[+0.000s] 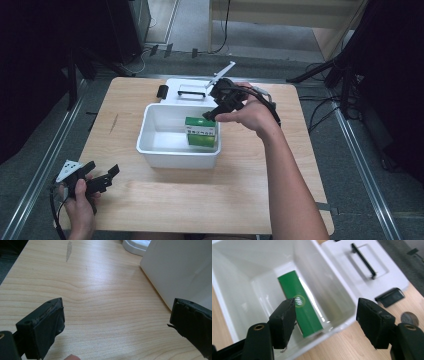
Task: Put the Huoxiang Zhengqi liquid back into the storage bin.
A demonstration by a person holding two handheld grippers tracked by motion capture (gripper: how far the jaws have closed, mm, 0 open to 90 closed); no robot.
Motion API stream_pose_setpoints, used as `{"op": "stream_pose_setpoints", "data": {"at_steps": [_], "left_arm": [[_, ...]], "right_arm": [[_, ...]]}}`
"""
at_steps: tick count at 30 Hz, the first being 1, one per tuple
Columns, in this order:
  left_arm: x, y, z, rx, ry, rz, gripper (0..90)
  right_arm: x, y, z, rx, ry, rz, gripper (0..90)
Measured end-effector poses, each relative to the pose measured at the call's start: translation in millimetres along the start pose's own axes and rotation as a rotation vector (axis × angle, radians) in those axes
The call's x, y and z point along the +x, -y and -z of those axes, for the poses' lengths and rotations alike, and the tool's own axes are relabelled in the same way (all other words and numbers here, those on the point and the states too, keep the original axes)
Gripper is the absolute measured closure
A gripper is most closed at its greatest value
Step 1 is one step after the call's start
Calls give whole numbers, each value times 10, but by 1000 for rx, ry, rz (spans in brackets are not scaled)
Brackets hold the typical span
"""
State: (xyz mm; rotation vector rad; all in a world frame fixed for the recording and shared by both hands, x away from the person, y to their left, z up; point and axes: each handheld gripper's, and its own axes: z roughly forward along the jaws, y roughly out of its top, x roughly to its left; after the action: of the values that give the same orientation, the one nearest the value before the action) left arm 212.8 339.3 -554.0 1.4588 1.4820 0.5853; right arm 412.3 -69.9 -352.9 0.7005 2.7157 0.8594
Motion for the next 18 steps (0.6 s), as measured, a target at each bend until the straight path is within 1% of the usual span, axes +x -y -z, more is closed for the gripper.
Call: {"op": "stream_pose_setpoints", "data": {"at_steps": [1,2,3,4,7,8,9,10,11,12,14,17,18], "left_arm": [[-1,0,-1,0,-1,0,1],[-1,0,-1,0,-1,0,1],[-2,0,-1,1,-1,-2,2],[-2,0,-1,1,-1,-2,2],[-3,0,1,4,-3,-4,1],[-3,0,2,4,-3,-3,1],[-1,0,3,4,-3,-4,2],[-1,0,3,4,-3,-4,2],[-3,0,4,5,-3,-4,1],[-3,0,4,5,-3,-4,1],[-8,1,3,5,-3,-6,1],[-11,1,2,6,-4,-6,1],[-11,1,2,6,-4,-6,1]], "right_arm": [[-64,108,54,-33,24,-43,329],[-64,108,54,-33,24,-43,329],[-131,222,101,-59,54,-90,328],[-131,222,101,-59,54,-90,328],[-221,406,160,-93,95,-144,321],[-254,470,172,-106,112,-155,319],[-308,597,199,-131,136,-191,318],[-308,597,199,-131,136,-191,318],[-352,727,218,-162,157,-228,318],[-370,793,220,-175,169,-237,317],[-399,928,221,-184,199,-266,317],[-435,1127,203,-203,229,-301,314],[-435,1127,203,-203,229,-301,314]]}}
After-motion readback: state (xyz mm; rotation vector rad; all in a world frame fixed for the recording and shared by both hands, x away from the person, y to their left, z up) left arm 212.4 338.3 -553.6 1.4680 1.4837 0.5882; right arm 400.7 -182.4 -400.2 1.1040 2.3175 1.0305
